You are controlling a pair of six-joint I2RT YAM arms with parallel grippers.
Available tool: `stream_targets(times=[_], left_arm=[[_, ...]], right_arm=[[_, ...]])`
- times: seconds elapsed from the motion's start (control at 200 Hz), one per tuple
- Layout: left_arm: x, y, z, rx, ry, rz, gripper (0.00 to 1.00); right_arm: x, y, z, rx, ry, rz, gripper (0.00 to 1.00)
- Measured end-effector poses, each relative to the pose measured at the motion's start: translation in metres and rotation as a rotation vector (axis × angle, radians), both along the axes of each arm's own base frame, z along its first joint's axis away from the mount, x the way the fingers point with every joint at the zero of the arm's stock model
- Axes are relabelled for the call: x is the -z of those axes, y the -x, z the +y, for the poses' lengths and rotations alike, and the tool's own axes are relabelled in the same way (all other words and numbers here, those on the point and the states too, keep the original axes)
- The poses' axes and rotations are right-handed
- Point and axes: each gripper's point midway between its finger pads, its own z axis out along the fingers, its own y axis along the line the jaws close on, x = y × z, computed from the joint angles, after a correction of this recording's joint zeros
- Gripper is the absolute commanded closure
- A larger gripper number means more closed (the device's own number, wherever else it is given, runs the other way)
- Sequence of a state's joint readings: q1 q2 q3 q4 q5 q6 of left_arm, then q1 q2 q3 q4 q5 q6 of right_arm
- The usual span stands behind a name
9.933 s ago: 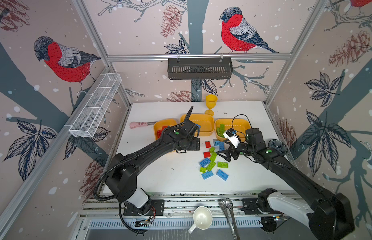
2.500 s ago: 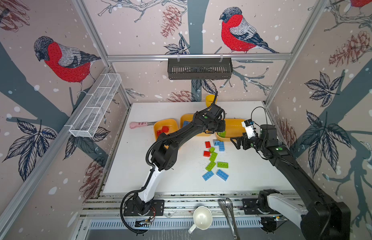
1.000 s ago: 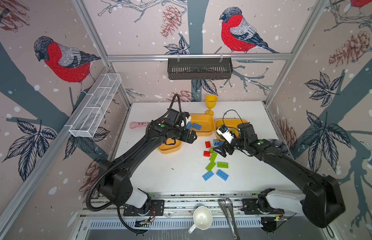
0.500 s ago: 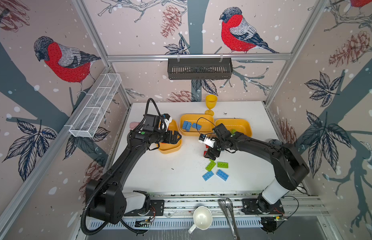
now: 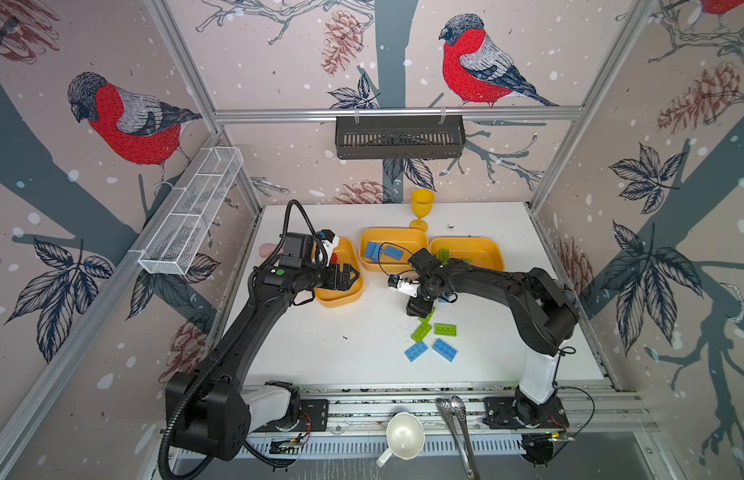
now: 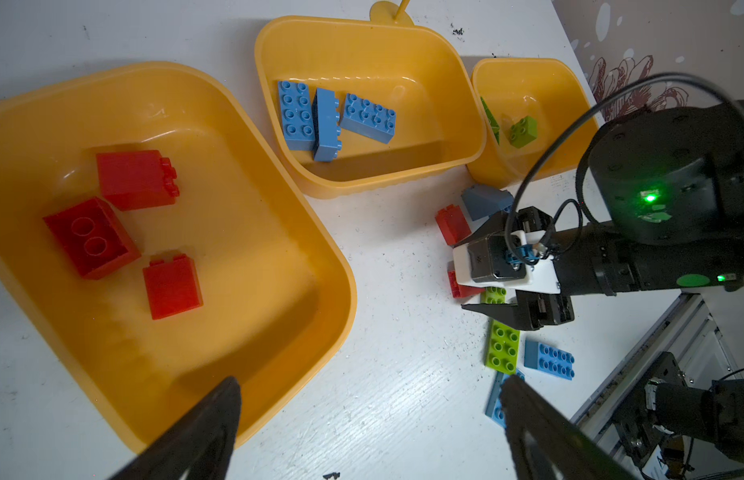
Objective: Sort the legos into containers by color
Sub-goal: 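Carry the red brick with the right gripper and drop it into the nearest bin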
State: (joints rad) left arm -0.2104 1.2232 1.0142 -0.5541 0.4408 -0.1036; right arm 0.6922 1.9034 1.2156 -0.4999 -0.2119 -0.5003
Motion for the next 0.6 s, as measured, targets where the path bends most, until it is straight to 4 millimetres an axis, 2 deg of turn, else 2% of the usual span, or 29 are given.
stream_targets(times=[0.145,0.315,0.47,0.6], left_arm=[[0.0008,0.0006,0.0019,-0.002,-0.003,-0.002,0.03],[0.0022,0.0006,0.0032,-0.006,-0.007,0.000,0.03],[0.0040,-0.0002,0.0060,-0.016,-0.016,0.002,0.03],[0.0053,-0.0008,0.0099,-0.025,-0.028,0.002,0.03]], right_arm=[[0.0043,-0.0008,-0.0020,0.002,0.023,0.002,0.43],[0.0052,0.0004,0.0008,-0.005,0.026,0.003,0.58],[0.0061,0.0040,0.0032,-0.015,0.030,0.004,0.66],[0.0042,0.0053,0.0059,-0.022,0.032,-0.004,0.68]])
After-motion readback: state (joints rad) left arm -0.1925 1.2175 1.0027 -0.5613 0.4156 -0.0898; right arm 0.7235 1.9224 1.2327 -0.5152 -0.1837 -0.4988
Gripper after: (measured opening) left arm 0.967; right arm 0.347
